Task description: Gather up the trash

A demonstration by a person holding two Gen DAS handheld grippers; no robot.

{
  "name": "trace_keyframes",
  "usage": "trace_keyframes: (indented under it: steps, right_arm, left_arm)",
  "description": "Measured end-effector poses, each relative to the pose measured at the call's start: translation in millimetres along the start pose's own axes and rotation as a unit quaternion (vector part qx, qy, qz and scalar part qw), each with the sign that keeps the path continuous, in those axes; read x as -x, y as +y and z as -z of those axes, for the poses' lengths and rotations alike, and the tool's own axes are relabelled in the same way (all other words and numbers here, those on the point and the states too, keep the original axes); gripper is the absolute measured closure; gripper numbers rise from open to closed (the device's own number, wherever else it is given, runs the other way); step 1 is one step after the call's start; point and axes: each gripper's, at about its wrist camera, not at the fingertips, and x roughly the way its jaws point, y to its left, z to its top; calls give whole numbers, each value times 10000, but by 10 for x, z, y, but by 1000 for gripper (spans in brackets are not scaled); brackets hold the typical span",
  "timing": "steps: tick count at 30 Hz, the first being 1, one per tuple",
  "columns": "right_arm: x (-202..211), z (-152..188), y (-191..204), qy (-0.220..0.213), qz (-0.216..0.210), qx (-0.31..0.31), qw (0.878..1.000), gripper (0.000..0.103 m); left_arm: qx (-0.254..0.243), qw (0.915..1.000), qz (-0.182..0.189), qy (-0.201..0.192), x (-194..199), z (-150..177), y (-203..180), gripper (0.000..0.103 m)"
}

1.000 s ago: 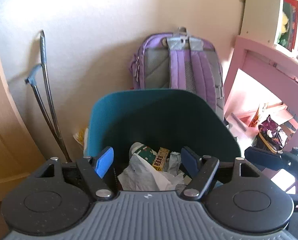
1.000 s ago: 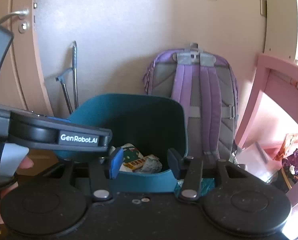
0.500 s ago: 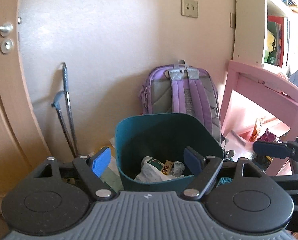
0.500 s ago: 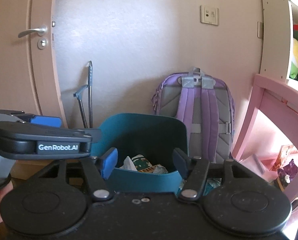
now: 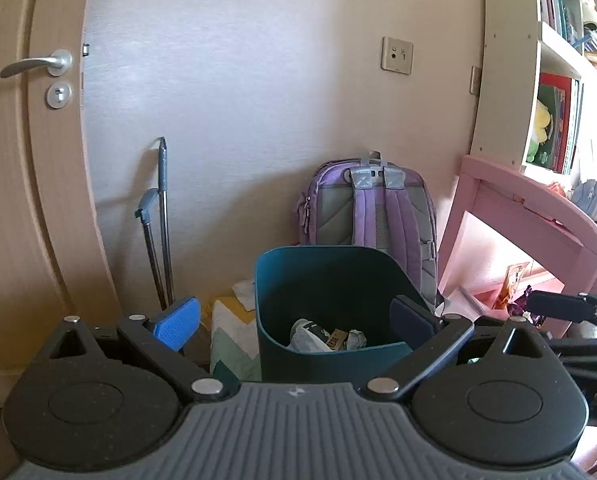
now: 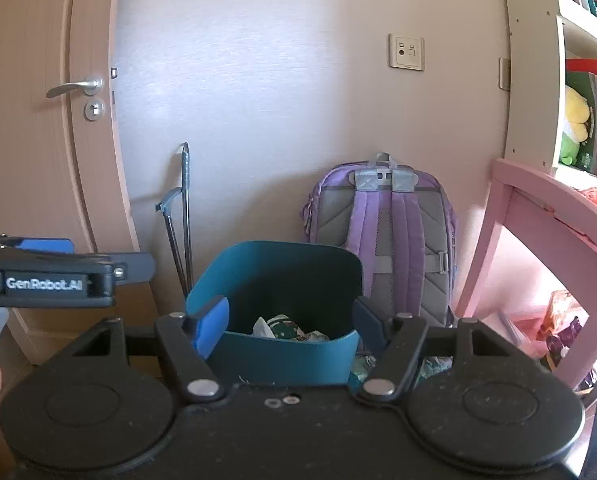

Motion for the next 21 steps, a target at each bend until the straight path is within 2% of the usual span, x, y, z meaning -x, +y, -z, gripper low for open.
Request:
trace_keyframes:
  steps: [11,21]
  right_arm:
    - [287,-195,78,200,12,-2,9998,34]
    - [426,-214,149,154,-90,107,9998,34]
  left_arm:
    - [-74,9998,-91,151,326,-123,-24,1]
    - [-38,9999,-27,136,446,-123,-24,1]
